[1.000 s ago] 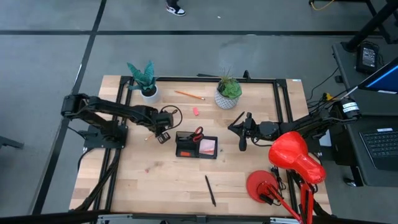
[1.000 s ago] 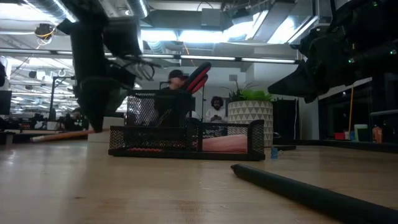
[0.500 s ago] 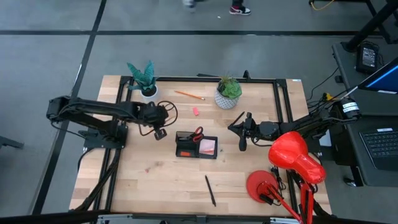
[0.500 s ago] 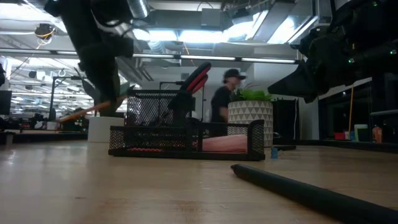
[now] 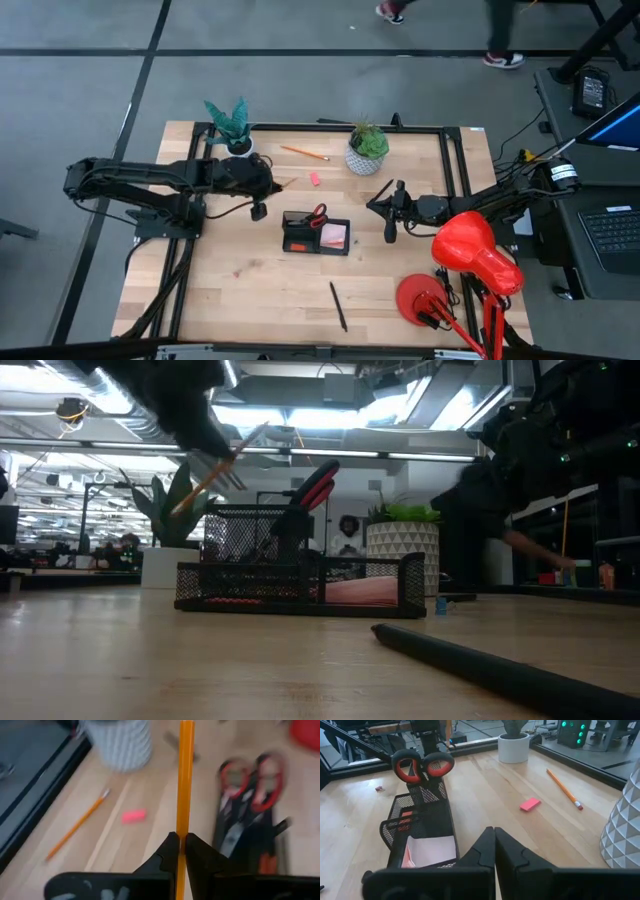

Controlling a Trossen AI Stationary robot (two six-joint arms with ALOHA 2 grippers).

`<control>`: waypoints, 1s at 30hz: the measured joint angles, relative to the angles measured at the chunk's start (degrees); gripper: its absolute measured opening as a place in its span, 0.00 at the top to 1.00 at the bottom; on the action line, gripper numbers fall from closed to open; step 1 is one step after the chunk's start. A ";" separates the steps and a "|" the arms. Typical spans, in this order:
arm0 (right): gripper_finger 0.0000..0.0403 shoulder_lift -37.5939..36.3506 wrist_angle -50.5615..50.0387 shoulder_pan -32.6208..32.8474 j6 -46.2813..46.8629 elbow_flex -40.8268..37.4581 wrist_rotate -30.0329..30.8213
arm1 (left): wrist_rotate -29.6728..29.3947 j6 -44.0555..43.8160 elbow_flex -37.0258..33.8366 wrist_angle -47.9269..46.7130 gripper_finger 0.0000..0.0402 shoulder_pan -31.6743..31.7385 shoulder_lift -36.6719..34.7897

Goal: Pick and place office supplies into organizer
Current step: Put the bottom orange pencil into the desk organizer

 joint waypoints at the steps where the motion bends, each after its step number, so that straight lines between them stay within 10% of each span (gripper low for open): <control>1: 0.99 0.00 0.00 0.00 -0.17 0.00 0.00 | 1.49 0.87 -0.41 2.46 0.96 0.00 -0.03; 30: 0.99 0.00 0.29 -0.02 0.12 -0.03 0.01 | 15.64 9.02 -4.56 31.65 0.96 -4.75 5.26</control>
